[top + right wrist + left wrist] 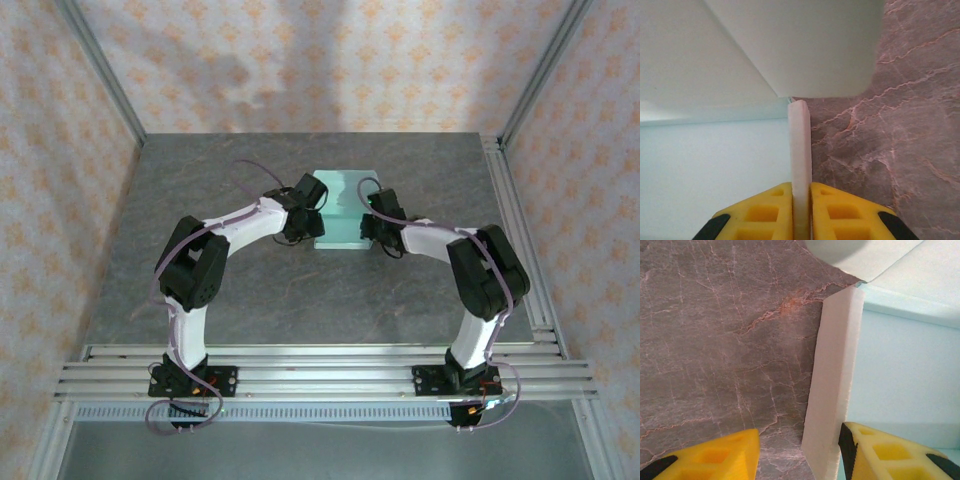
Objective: Fold the paper box
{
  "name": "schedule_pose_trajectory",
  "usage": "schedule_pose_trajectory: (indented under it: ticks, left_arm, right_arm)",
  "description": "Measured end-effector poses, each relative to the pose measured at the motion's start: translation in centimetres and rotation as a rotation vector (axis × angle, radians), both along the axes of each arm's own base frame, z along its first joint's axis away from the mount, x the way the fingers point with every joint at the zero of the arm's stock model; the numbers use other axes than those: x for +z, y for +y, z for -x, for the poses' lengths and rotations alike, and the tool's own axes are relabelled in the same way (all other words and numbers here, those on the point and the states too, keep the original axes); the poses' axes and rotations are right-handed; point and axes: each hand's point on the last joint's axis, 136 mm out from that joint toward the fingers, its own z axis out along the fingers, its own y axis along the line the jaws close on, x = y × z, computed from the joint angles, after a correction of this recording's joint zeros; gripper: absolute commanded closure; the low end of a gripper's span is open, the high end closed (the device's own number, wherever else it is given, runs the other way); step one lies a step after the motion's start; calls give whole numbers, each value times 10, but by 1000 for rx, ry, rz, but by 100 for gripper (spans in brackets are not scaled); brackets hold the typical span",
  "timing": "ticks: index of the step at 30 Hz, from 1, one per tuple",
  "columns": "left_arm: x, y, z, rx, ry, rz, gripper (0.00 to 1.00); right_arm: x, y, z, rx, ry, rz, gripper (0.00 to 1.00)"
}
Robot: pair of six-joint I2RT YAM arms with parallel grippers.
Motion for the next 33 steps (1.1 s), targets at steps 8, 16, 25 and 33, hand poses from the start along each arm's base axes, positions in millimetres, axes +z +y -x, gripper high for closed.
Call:
schedule_pose_trajectory:
  ticks: [8,16,25,33]
  left_arm:
    - [-1,0,-1,1,-14,11,52]
    - [-2,29,17,38,2,-11,52]
    - [10,60,23,96,-24,-17,52]
    - [8,71,21,120,-20,-27,52]
  right_arm:
    - [-2,-7,2,-15,7,197,86]
    - [-3,-24,-2,-67,23,334,87]
    - [-4,-28,-7,-89,32,507,87]
    - [-4,-34,-12,-127,38,653,90]
